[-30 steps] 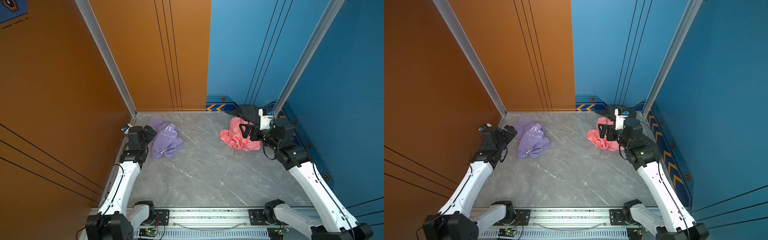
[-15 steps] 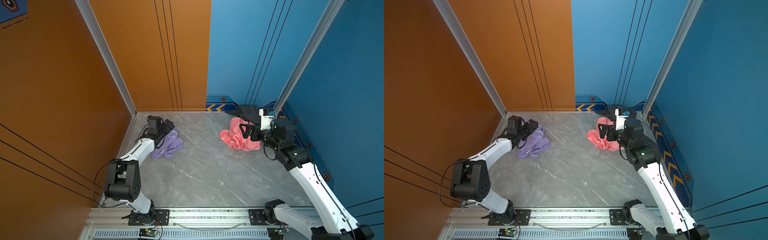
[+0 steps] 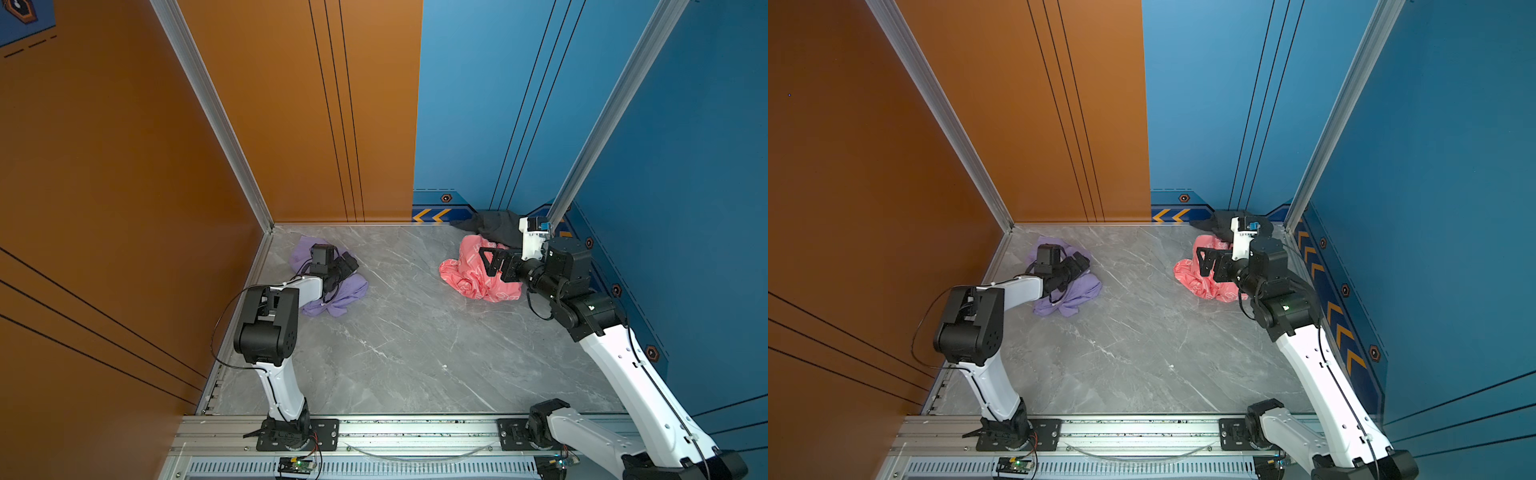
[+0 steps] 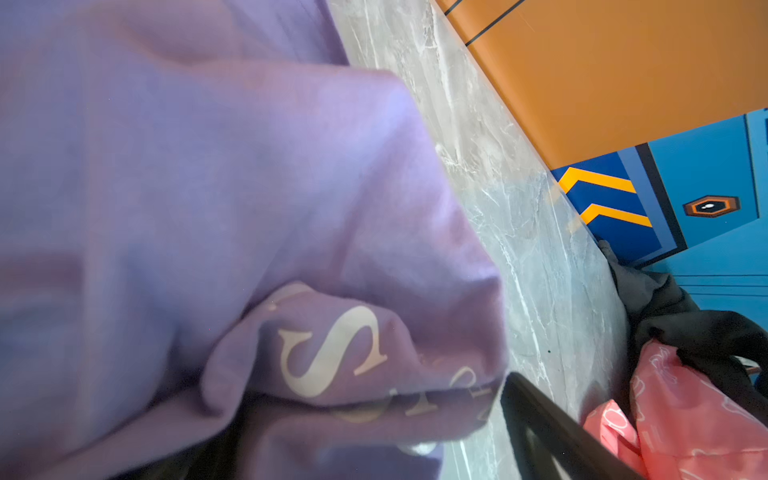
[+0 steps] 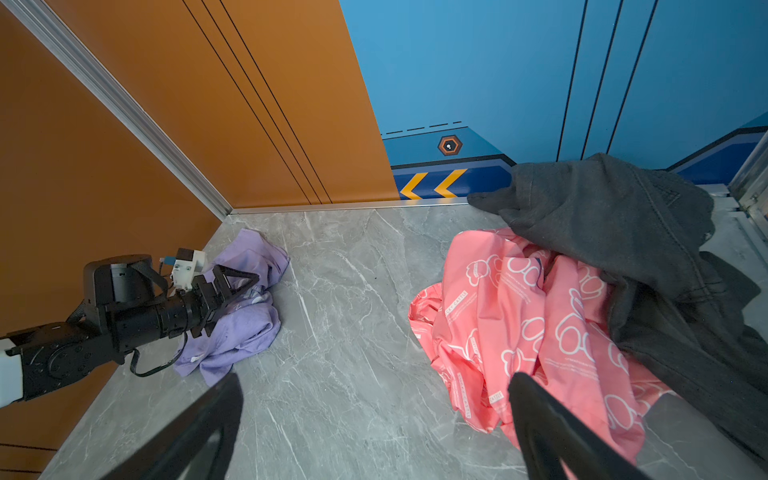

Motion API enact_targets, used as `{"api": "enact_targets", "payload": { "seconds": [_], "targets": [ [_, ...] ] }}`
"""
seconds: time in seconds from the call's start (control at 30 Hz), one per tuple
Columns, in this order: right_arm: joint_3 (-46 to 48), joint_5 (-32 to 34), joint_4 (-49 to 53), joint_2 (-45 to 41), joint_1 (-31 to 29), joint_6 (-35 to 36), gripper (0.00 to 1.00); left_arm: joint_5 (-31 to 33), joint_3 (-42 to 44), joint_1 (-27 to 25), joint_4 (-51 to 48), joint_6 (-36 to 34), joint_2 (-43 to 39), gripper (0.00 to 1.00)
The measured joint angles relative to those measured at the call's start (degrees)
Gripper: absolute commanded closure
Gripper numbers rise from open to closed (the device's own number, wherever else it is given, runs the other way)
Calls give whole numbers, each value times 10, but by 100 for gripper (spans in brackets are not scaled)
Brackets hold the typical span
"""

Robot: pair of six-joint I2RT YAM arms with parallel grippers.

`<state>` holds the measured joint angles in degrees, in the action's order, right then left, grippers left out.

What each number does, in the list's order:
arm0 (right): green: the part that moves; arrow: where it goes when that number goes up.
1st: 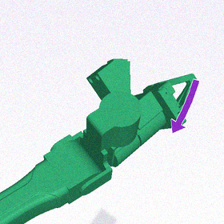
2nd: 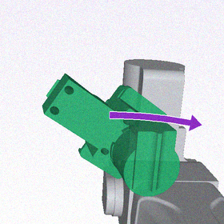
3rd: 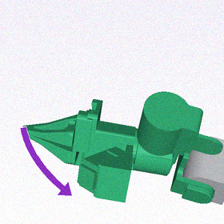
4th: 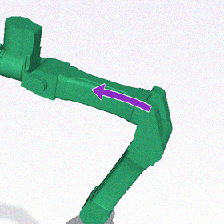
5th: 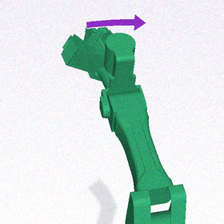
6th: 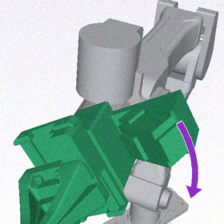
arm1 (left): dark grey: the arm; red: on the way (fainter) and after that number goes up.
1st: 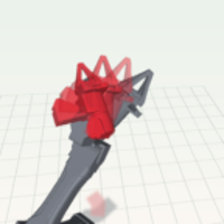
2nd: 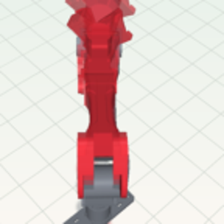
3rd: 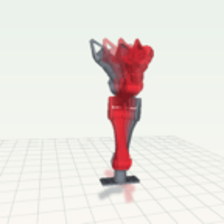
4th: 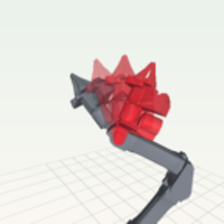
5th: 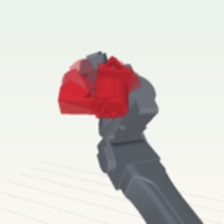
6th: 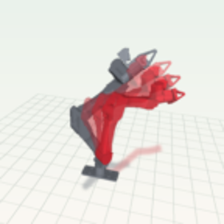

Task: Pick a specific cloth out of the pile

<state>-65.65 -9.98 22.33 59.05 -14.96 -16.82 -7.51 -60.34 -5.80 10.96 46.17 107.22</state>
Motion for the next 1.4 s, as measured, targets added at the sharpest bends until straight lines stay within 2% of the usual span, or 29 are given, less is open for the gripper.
{"api": "enact_targets", "payload": {
  "seconds": [0.17,0.3,0.4,0.57,0.7,0.83,0.97,1.13,1.23,1.4],
  "targets": [
    [0,-4,0,7,0,-1,0,-1,14,0,-4,-9,-26,2],
    [0,-4,0,10,0,-2,0,11,21,-6,-52,-29,-104,2],
    [0,-3,0,9,0,-2,0,43,6,-19,-83,-73,-188,2],
    [25,10,-9,-1,1,4,0,118,7,-64,-89,-187,-330,2],
    [86,37,-28,-25,12,9,0,180,78,-94,-68,-283,-426,2],
    [178,77,-70,-67,38,10,0,245,215,-94,-9,-356,-483,2],
    [278,122,-119,-116,75,9,0,287,316,-84,40,-392,-486,2],
    [405,167,-217,-154,127,7,0,309,360,-65,130,-420,-447,2],
    [466,180,-280,-150,141,13,0,319,385,-59,194,-437,-416,2],
    [504,192,-370,-105,144,45,0,319,414,-40,278,-465,-359,2]
  ]
}}
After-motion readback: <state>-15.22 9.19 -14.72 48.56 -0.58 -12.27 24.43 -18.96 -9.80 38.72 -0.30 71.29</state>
